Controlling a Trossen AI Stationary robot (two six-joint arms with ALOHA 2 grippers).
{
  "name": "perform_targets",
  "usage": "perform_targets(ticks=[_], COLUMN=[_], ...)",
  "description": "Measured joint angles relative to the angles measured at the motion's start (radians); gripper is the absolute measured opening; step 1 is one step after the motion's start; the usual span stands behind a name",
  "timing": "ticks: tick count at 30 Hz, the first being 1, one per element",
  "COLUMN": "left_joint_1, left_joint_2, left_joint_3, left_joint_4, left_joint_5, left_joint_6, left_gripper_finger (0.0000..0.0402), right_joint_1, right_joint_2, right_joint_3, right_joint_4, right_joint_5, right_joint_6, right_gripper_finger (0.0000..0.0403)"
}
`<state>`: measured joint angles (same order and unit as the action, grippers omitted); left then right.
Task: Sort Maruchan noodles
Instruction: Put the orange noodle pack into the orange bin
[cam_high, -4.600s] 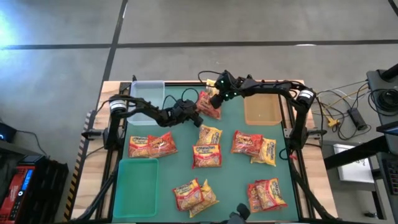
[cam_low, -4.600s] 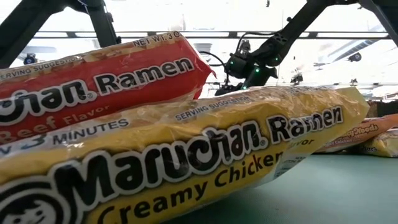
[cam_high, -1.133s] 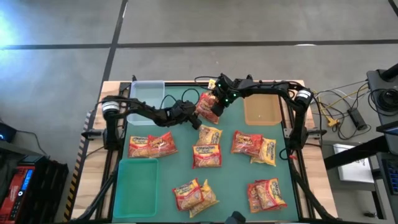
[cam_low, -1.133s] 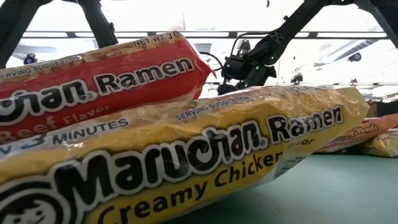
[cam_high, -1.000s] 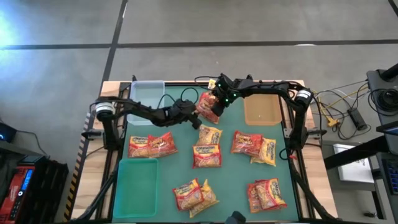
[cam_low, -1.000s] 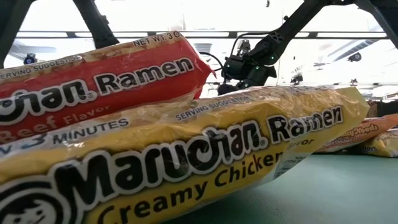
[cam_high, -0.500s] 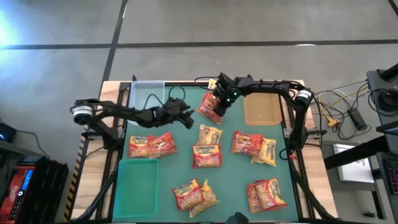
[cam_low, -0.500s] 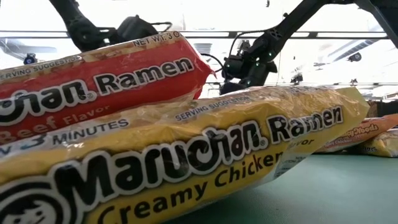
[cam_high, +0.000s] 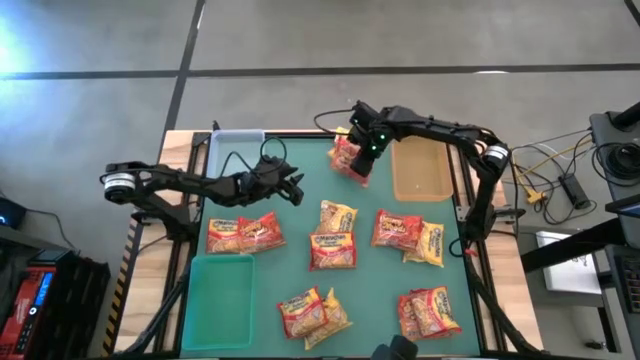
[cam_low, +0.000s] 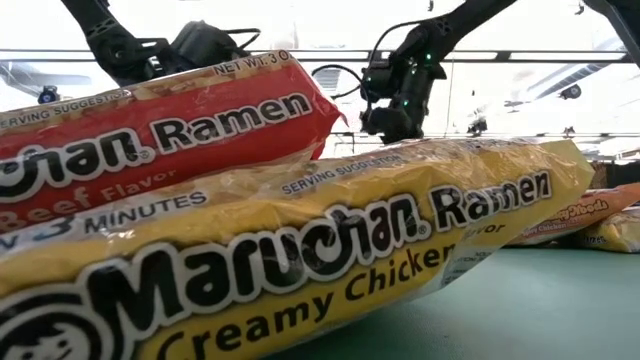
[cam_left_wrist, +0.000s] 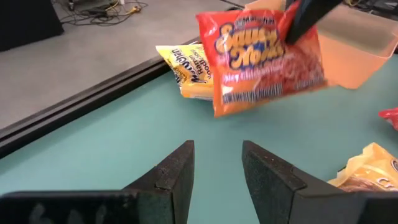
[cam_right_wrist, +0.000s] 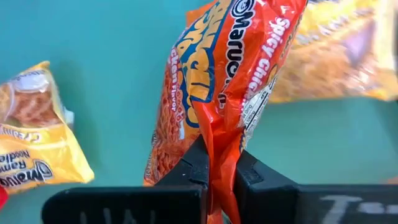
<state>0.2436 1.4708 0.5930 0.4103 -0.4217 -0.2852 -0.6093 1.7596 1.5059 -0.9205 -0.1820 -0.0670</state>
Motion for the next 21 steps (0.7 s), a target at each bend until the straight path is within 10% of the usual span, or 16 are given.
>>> perform_targets(ticks=[21], left_joint_1=[0.000], left_joint_2=[0.000], left_joint_3=[0.000], left_joint_4=[0.000], left_joint_5=[-0.015], left_joint_6=[0.012], left_gripper_finger=[0.0119], right_joint_1=[-0.180], right_joint_2=[-0.297], right_joint_3=[0.014], right_joint_4=[-0.330], right_joint_5=[0.291], right_joint_6=[-0.035], right_gripper_finger=[0.0008])
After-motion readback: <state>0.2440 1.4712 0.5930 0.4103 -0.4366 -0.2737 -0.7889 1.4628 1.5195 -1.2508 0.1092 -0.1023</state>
